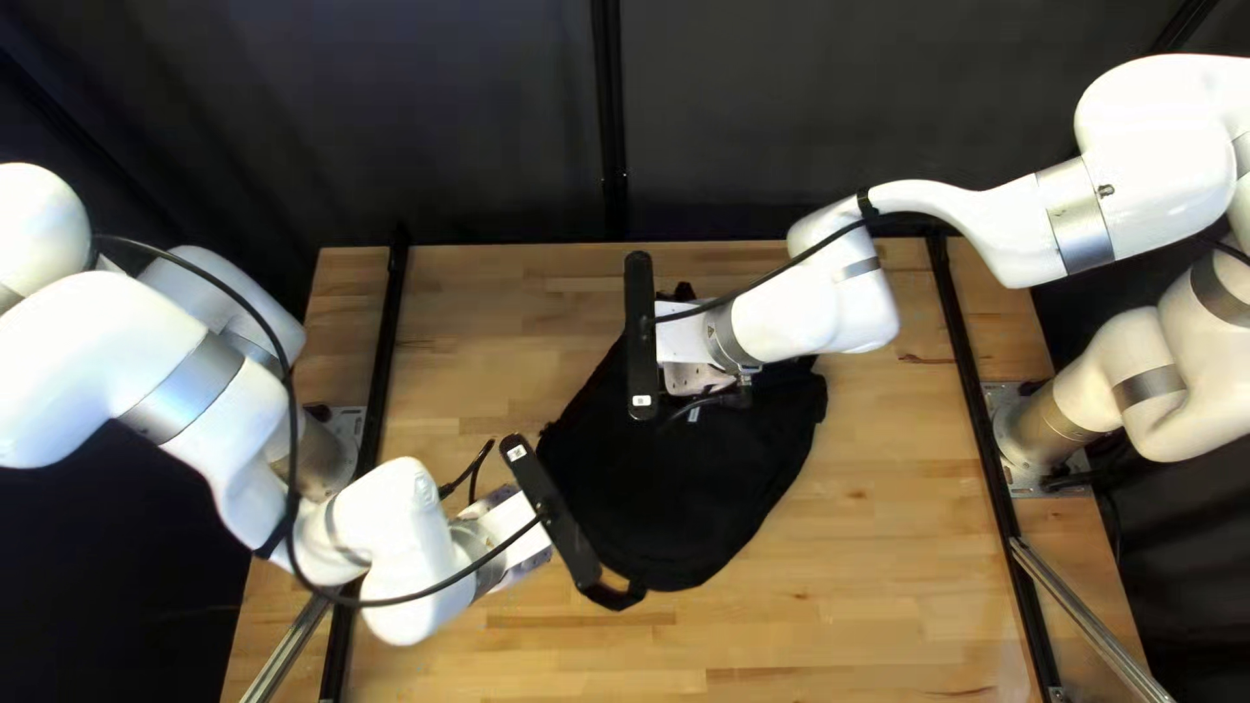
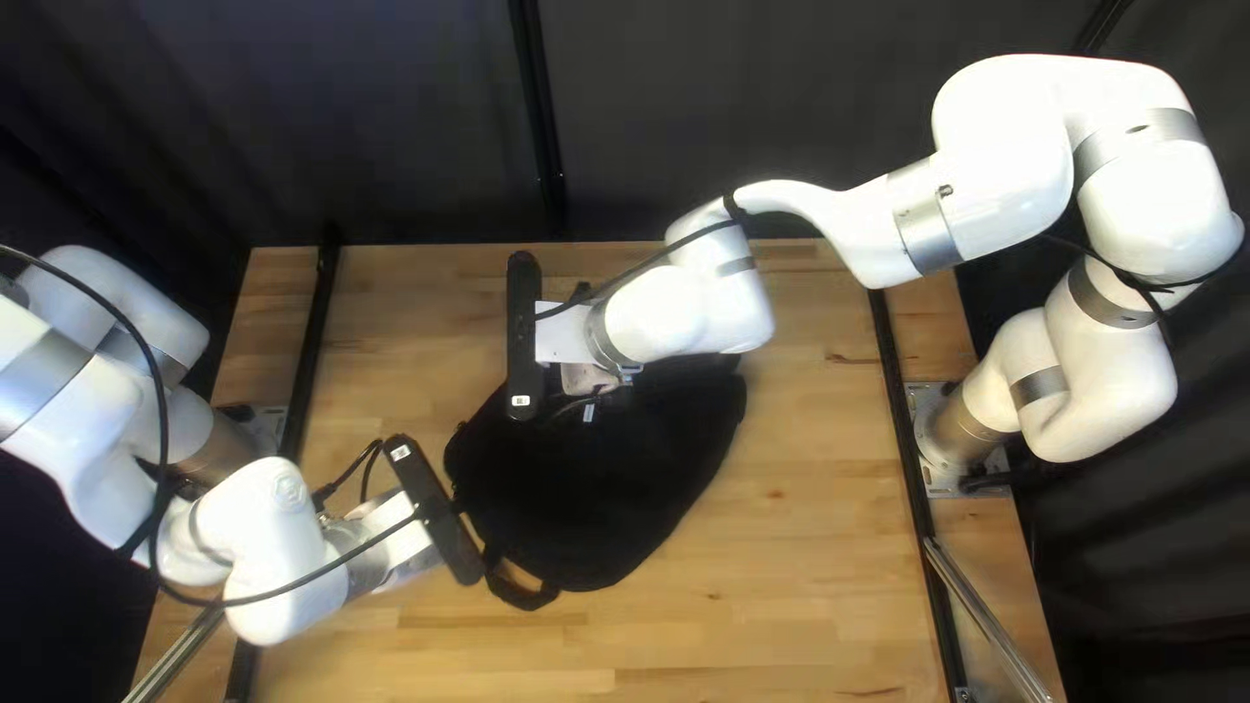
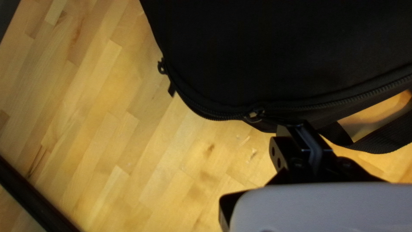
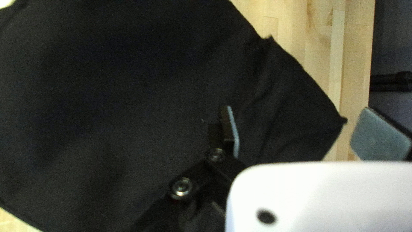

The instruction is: Remove a lunch box from a kids backpack

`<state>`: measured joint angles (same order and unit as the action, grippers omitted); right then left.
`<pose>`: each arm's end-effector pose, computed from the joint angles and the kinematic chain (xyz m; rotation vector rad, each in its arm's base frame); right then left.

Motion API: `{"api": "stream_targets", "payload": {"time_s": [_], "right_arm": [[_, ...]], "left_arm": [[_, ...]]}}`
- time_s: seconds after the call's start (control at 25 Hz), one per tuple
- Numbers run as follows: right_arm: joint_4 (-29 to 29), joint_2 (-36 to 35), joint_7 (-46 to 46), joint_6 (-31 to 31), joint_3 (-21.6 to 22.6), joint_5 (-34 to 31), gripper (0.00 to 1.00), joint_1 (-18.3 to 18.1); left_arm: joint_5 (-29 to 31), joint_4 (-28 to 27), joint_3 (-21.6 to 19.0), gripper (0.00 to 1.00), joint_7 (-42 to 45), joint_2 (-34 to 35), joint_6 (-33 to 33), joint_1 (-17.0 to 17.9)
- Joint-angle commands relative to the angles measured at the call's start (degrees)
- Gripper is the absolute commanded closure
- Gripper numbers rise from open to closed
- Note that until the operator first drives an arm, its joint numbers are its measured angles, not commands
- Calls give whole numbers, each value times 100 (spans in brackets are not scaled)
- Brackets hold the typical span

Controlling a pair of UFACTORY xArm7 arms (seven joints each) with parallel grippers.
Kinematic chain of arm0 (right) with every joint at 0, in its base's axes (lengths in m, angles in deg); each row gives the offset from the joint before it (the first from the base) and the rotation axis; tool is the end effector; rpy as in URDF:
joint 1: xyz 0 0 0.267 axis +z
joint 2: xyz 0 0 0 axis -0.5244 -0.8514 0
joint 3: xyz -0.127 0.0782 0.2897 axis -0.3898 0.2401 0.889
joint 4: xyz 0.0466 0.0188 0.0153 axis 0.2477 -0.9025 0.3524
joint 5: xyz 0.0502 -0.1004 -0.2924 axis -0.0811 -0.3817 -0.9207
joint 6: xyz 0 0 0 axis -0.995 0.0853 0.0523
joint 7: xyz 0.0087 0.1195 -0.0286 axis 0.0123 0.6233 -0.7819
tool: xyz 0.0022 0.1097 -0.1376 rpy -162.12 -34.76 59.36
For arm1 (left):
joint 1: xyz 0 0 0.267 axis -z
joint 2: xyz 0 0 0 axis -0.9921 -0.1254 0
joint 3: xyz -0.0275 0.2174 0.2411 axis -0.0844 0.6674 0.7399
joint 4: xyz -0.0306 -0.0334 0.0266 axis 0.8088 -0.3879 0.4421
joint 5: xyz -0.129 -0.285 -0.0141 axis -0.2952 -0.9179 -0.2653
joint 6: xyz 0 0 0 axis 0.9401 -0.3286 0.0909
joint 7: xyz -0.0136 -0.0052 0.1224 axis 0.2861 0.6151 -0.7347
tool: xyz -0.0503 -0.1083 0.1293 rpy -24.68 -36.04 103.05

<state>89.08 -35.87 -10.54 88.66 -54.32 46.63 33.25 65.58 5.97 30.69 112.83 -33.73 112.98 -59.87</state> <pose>0.5720 -0.0487 0.2433 2.7929 0.2344 0.6199 0.3352 -0.0839 0.1684 -2.6099 -0.6009 -0.5823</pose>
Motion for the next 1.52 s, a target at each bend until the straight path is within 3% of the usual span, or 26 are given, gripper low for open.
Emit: {"api": "stream_targets", "payload": {"time_s": [0.04,0.12,0.36,0.48,0.6,1.16,1.4,1.52], "right_arm": [[56,-265,-1024,-437,195,718,0,-411],[61,-316,-1525,-542,335,1072,0,-584],[280,-613,-4172,-625,1336,2999,0,-1703],[445,-716,-4894,-451,1600,3473,0,-1954],[595,-757,-5259,-184,1704,3623,0,-2024],[579,-766,-5281,-179,1708,3594,0,-2012],[1938,-1932,-6050,717,2055,3861,0,-2318],[2171,-2085,-6246,967,2145,3924,0,-2384]], "left_arm": [[-73,-80,-17,100,-83,-9,66,27],[-86,-104,-22,100,-104,-23,81,35],[-63,-118,-15,100,-108,-69,58,26],[-69,-93,-10,100,-111,-51,47,24],[-68,-85,-1,100,-123,-47,37,18],[-137,-209,-87,100,-72,-195,141,91],[-182,-304,-141,100,-37,-251,264,135],[-194,-320,-140,100,-67,-249,281,136]]}}
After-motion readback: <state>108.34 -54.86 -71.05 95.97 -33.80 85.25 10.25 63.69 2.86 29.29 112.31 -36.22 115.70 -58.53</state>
